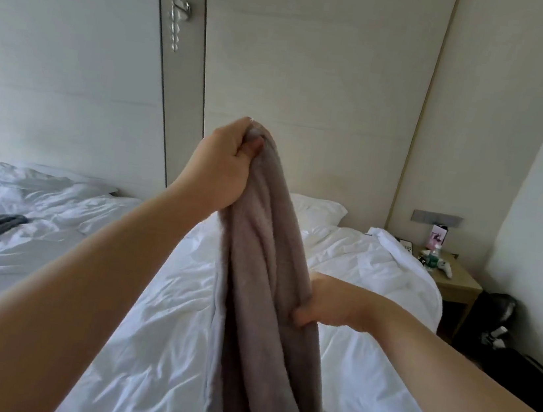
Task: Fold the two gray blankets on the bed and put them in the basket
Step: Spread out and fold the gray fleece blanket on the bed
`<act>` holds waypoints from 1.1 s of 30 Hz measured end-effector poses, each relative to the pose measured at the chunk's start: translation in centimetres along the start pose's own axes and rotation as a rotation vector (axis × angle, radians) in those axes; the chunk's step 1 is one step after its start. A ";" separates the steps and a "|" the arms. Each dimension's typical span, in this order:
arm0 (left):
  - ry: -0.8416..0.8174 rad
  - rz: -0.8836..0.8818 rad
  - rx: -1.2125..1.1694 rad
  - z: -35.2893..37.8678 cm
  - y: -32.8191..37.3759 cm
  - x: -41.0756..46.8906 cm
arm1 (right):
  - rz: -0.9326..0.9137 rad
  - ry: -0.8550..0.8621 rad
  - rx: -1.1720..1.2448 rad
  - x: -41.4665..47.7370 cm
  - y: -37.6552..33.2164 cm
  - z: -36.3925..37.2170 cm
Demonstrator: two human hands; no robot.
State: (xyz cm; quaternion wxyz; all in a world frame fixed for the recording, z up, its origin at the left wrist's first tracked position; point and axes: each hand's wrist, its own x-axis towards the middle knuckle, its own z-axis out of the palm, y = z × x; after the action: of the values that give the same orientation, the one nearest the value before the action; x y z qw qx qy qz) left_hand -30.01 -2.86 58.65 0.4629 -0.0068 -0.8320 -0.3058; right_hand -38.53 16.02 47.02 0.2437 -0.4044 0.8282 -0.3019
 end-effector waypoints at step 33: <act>-0.237 -0.637 -0.071 -0.2 -1.0 15.3 | 0.727 1.229 0.041 -12.7 2.4 -30.1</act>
State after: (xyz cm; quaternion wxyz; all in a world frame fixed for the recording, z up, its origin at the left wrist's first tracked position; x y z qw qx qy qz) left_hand -38.94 -7.94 70.05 0.2439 0.2017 -0.8292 -0.4608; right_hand -52.25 36.69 68.45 -0.1745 0.1453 0.8923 -0.3901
